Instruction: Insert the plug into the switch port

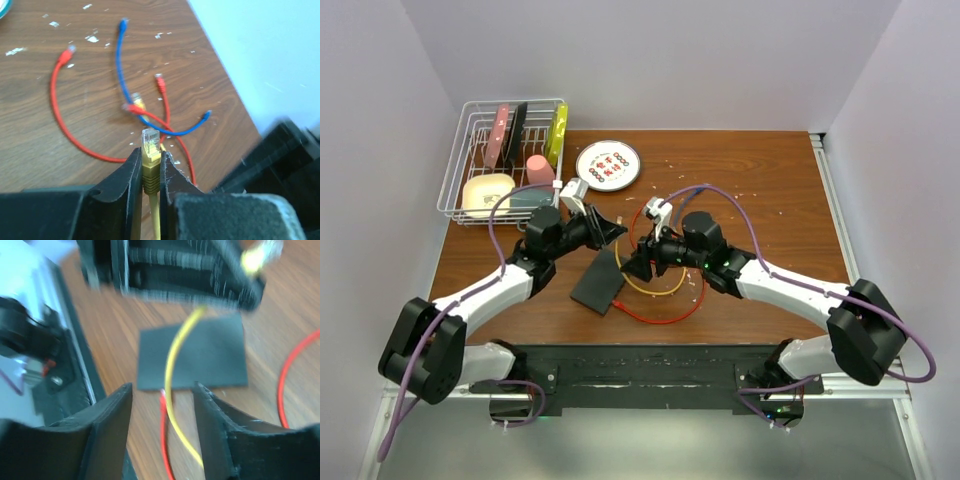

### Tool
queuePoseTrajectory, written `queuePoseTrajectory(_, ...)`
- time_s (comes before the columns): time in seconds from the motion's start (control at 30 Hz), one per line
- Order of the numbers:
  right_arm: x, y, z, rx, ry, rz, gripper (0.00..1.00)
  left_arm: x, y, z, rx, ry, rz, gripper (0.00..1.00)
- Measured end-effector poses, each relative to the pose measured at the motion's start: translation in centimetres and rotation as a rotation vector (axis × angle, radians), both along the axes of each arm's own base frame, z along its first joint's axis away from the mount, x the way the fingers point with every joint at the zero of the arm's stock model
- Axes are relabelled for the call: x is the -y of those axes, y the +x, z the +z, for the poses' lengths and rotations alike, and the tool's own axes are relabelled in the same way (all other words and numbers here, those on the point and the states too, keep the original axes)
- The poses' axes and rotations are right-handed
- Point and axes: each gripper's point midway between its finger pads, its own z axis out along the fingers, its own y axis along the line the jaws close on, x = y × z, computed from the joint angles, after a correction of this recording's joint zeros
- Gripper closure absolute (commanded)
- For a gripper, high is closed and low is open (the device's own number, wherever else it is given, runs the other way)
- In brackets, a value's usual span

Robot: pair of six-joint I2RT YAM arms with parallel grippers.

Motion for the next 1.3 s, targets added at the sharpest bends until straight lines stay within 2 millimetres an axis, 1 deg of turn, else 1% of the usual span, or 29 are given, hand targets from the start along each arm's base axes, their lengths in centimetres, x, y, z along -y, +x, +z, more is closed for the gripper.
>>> queuePoseTrajectory(0.13,-1.4,0.0,3.1,-0.006,0.149,0.038,0.40,0.5,-1.6,1.3,0.077,-0.063,-0.068,1.00)
queuePoseTrajectory(0.2,-1.9,-0.1,4.1,-0.016,0.203,0.061,0.41,0.6,-2.5,1.9,0.112,-0.093,-0.096,1.00)
queuePoseTrajectory(0.23,-2.2,-0.1,4.5,-0.020,0.228,0.070,0.44,0.6,-2.9,2.2,0.128,-0.111,-0.111,1.00)
queuePoseTrajectory(0.33,-2.8,-0.4,5.1,-0.043,0.273,0.099,0.46,0.7,-3.8,3.4,0.180,-0.153,-0.140,1.00)
queuePoseTrajectory(0.37,-2.9,-0.4,5.3,-0.049,0.285,0.103,0.48,0.6,-4.0,3.8,0.196,-0.170,-0.140,1.00)
queuePoseTrajectory(0.47,-3.1,-0.6,6.0,-0.048,0.312,0.112,0.48,0.4,-4.4,4.9,0.230,-0.209,-0.141,1.00)
queuePoseTrajectory(0.73,-2.8,-0.8,7.7,-0.014,0.348,0.118,0.48,0.4,-5.0,7.1,0.284,-0.287,-0.157,1.00)
queuePoseTrajectory(0.8,-2.8,-0.9,7.9,-0.010,0.352,0.120,0.48,0.4,-5.3,7.4,0.294,-0.303,-0.162,1.00)
queuePoseTrajectory(0.9,-2.9,-0.7,7.6,-0.015,0.347,0.113,0.48,0.5,-6.1,7.8,0.300,-0.328,-0.186,1.00)
queuePoseTrajectory(1.07,-3.0,-0.3,6.9,-0.026,0.334,0.095,0.48,0.5,-7.1,9.3,0.345,-0.359,-0.223,1.00)
queuePoseTrajectory(1.17,-3.0,-0.2,7.0,-0.022,0.337,0.091,0.50,0.3,-7.7,10.1,0.375,-0.371,-0.229,1.00)
queuePoseTrajectory(1.23,-3.0,-0.3,7.1,-0.017,0.352,0.093,0.51,0.2,-7.9,10.2,0.379,-0.372,-0.232,1.00)
queuePoseTrajectory(1.27,-3.0,-0.4,7.2,-0.016,0.364,0.095,0.52,0.2,-7.9,10.2,0.381,-0.374,-0.234,1.00)
queuePoseTrajectory(1.3,-2.9,-0.5,7.2,-0.017,0.372,0.095,0.68,0.3,-8.0,10.2,0.378,-0.379,-0.237,1.00)
